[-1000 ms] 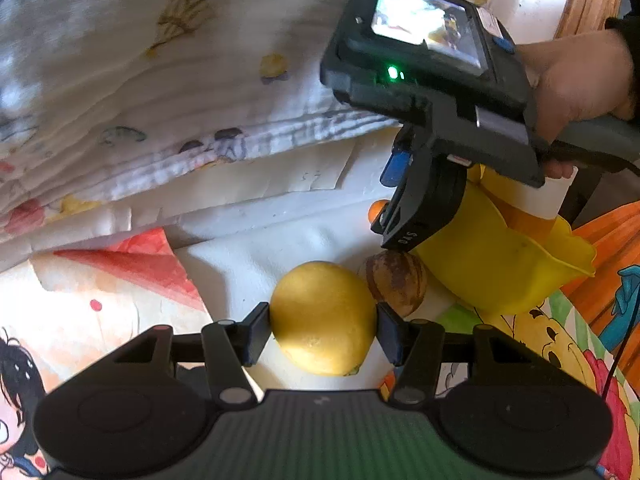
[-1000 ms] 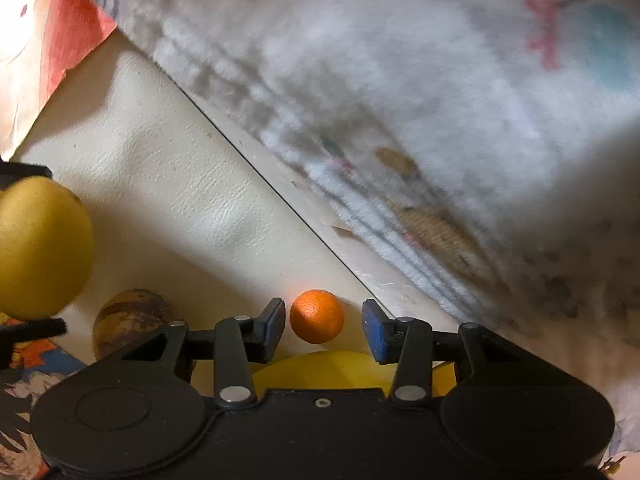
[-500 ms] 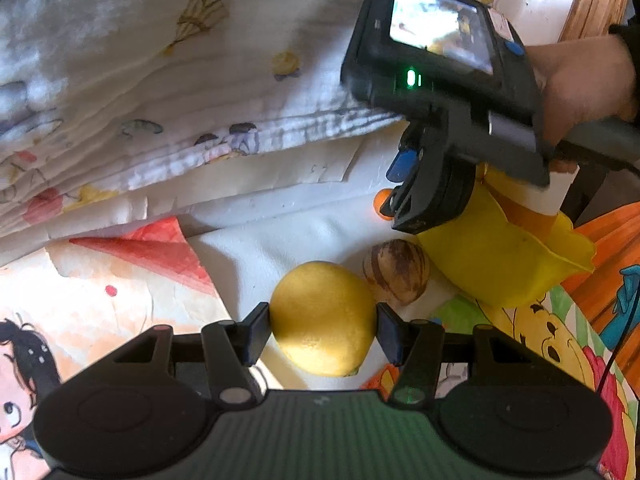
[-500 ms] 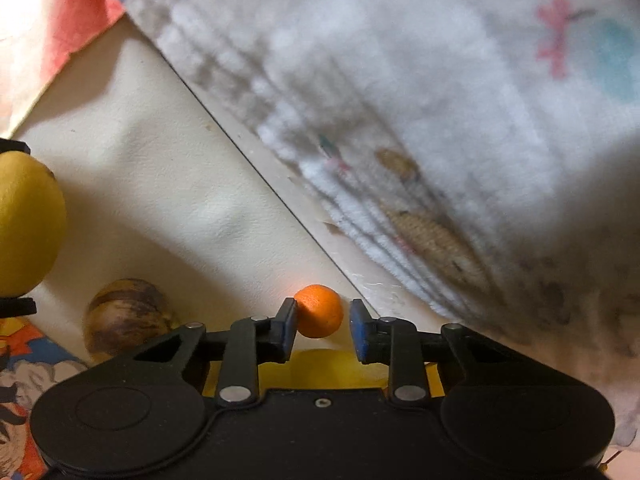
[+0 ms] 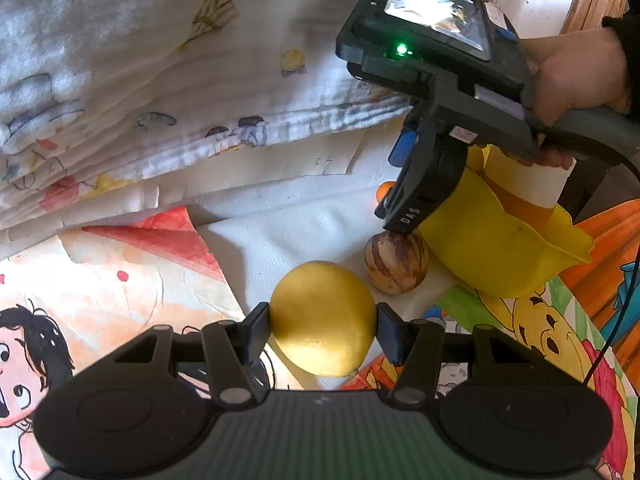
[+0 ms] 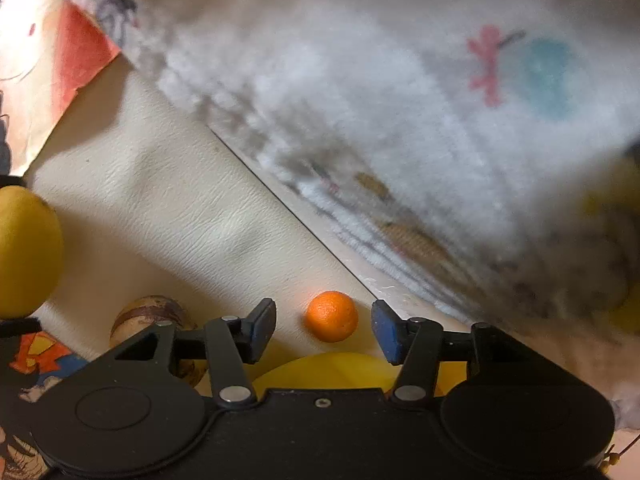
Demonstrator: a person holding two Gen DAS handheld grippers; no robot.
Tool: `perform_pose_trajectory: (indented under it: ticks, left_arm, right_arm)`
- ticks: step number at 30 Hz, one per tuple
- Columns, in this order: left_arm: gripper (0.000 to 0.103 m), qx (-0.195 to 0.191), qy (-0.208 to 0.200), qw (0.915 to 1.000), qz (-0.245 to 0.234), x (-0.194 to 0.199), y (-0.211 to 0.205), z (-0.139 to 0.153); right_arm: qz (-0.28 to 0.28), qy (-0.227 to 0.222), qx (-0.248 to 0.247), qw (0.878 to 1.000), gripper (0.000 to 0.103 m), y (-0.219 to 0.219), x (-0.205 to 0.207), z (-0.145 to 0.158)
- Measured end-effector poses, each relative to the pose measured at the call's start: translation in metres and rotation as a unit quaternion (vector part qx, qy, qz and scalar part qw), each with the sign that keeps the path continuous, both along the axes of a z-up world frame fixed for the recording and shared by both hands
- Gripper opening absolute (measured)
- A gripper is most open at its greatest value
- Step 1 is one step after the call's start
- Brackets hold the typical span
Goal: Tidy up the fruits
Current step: 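Hold the lemon in the left tool while the right tool holds the orange fruit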
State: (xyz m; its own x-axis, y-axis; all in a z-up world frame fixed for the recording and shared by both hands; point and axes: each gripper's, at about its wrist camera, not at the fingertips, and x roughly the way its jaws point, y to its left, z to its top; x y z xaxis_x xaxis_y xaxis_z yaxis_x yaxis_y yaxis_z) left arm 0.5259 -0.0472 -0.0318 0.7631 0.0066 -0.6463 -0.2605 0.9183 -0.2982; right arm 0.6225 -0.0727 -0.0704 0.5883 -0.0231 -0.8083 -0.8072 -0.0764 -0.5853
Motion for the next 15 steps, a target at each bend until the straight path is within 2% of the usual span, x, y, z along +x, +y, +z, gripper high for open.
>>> perform_pose_trajectory:
  ticks: [4,7,11,13,15]
  left_arm:
    - [0.06,-0.002,-0.004,1.0,0.005,-0.001,-0.001,-0.001]
    - [0.06,-0.004,-0.006,1.0,0.006,-0.002,-0.001,-0.002]
    - [0.06,-0.008,-0.008,0.9999,0.008,-0.003,0.0,-0.002]
    - [0.06,-0.011,-0.008,0.9999,0.009,-0.004,0.001,-0.003]
    - [0.06,-0.013,-0.008,0.9998,0.009,-0.004,0.003,-0.002]
  right_arm:
    - [0.007,0.002,0.006,1.0,0.055,-0.008,0.005,0.003]
    - [-0.007,0.036,0.012,0.999,0.054,-0.022,0.019,-0.003]
    - [-0.005,0.054,0.011,0.998,0.058,-0.023,0.021,-0.001]
    - [-0.007,0.071,0.018,0.997,0.058,-0.023,0.022,0.005]
    - [-0.022,0.115,0.03,0.993,0.054,-0.021,0.023,0.015]
